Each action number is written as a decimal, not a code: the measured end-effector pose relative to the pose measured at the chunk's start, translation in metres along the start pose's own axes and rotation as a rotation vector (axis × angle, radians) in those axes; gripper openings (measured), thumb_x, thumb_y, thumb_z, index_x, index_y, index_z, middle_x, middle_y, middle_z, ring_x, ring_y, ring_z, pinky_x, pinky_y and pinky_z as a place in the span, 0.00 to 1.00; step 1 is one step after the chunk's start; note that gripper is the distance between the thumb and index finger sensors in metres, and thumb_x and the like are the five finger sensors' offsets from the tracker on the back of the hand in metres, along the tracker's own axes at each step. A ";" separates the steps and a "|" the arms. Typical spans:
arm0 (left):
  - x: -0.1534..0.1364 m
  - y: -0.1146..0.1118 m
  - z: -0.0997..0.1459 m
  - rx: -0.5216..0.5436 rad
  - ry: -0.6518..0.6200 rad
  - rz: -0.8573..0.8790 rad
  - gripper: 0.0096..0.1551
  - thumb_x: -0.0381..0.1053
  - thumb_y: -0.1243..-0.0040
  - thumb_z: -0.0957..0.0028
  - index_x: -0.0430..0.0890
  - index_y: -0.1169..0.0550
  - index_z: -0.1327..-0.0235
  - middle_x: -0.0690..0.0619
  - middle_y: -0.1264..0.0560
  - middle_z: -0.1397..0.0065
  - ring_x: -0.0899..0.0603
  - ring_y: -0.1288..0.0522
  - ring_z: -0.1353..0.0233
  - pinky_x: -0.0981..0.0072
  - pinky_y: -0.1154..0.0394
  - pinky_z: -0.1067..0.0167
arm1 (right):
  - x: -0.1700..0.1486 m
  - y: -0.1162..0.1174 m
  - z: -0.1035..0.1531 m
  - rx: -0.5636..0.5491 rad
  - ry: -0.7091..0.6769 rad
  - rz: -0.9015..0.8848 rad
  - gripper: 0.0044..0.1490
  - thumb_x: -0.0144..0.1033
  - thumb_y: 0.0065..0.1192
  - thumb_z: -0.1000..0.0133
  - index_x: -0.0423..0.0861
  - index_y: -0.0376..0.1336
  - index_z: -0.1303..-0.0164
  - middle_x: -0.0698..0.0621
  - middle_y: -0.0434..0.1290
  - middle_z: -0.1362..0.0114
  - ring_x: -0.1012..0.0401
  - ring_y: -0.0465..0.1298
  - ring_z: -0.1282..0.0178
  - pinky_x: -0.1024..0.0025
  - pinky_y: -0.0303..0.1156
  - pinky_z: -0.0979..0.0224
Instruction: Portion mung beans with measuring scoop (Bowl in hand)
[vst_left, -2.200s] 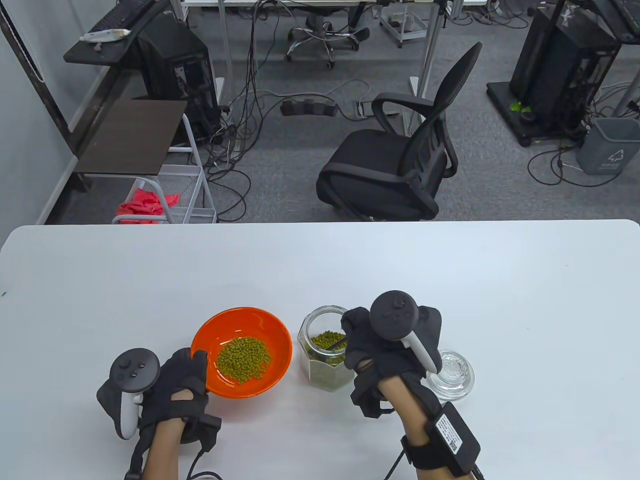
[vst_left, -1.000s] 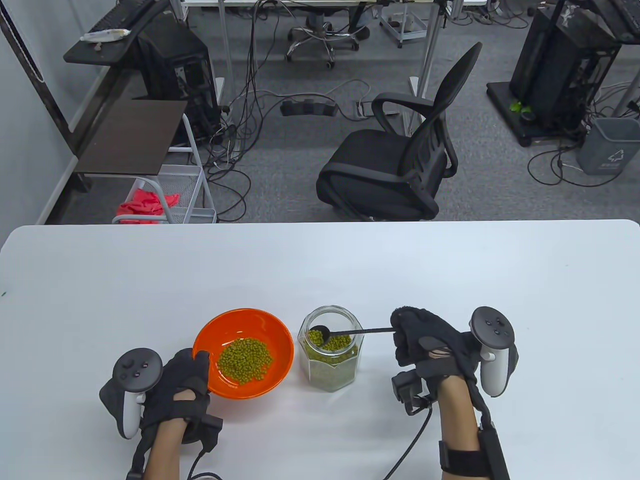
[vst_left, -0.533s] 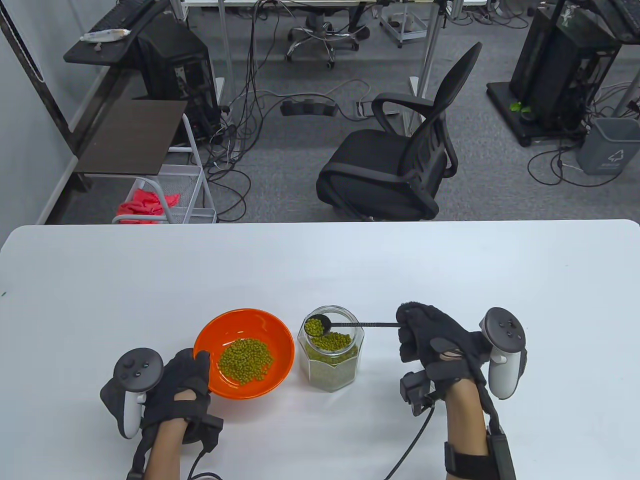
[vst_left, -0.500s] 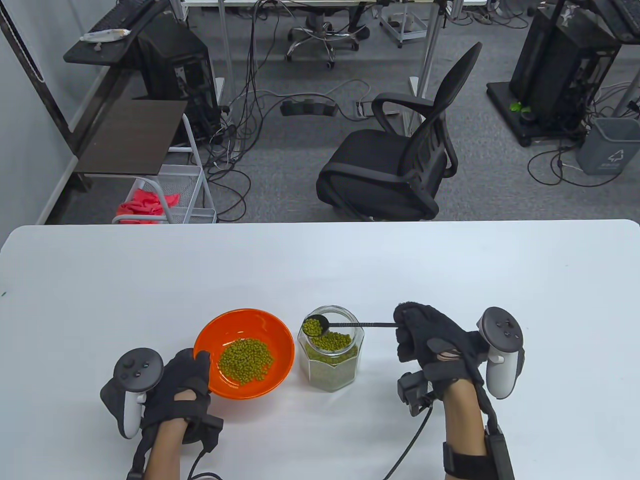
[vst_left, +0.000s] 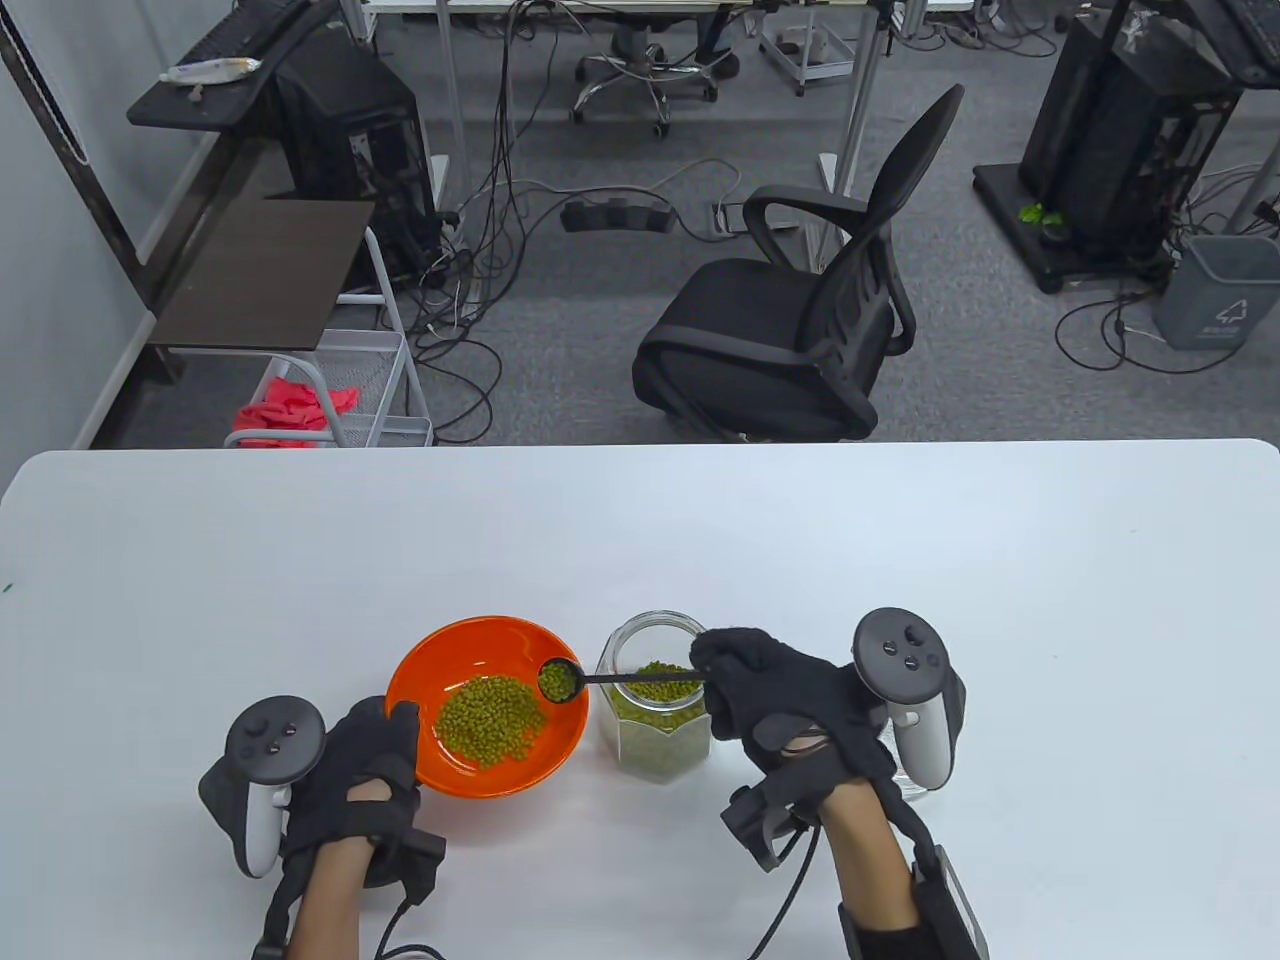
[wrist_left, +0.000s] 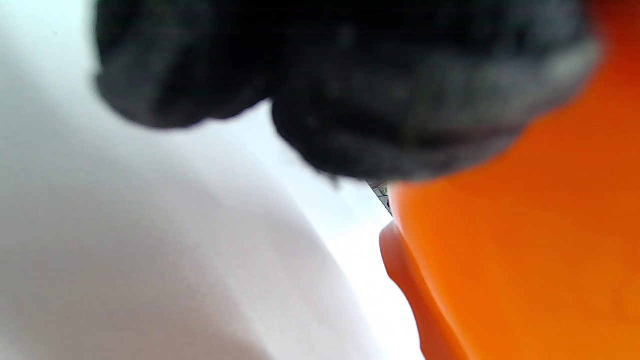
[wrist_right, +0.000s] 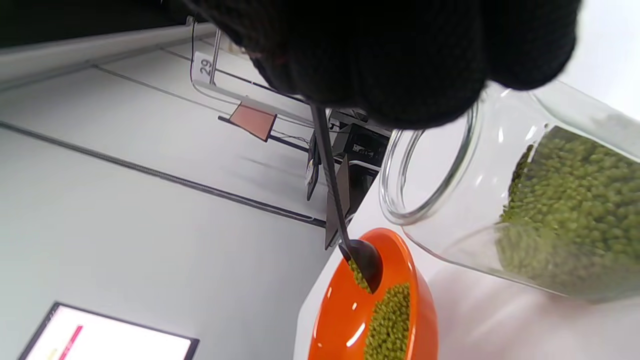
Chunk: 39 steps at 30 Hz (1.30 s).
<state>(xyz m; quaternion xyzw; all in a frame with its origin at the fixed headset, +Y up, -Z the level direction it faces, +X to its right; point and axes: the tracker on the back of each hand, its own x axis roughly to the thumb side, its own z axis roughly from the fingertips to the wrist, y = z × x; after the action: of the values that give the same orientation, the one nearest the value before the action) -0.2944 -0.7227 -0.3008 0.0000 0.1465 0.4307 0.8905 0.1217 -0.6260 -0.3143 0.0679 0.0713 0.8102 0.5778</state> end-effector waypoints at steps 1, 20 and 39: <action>0.000 0.000 0.000 0.000 0.000 -0.001 0.29 0.62 0.44 0.43 0.41 0.21 0.42 0.63 0.15 0.72 0.64 0.15 0.84 0.78 0.14 0.83 | 0.002 0.003 0.001 0.007 -0.006 0.022 0.26 0.28 0.61 0.48 0.39 0.69 0.40 0.36 0.77 0.49 0.49 0.81 0.58 0.38 0.72 0.44; 0.000 0.000 0.000 0.000 0.000 -0.001 0.29 0.62 0.44 0.43 0.41 0.21 0.42 0.63 0.15 0.72 0.64 0.15 0.84 0.78 0.14 0.83 | 0.027 0.036 0.011 0.012 -0.106 0.292 0.25 0.22 0.64 0.50 0.44 0.73 0.41 0.34 0.74 0.41 0.43 0.79 0.49 0.34 0.68 0.39; 0.000 0.000 0.000 -0.001 0.000 -0.001 0.30 0.62 0.44 0.44 0.41 0.21 0.42 0.63 0.15 0.72 0.64 0.15 0.84 0.78 0.14 0.83 | 0.025 0.031 0.012 -0.066 -0.152 0.235 0.26 0.23 0.67 0.51 0.42 0.73 0.41 0.34 0.78 0.44 0.44 0.82 0.52 0.35 0.71 0.40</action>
<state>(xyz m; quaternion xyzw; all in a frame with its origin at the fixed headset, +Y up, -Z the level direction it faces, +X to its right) -0.2942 -0.7227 -0.3008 -0.0008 0.1464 0.4305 0.8906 0.0869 -0.6121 -0.2956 0.1180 -0.0079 0.8668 0.4844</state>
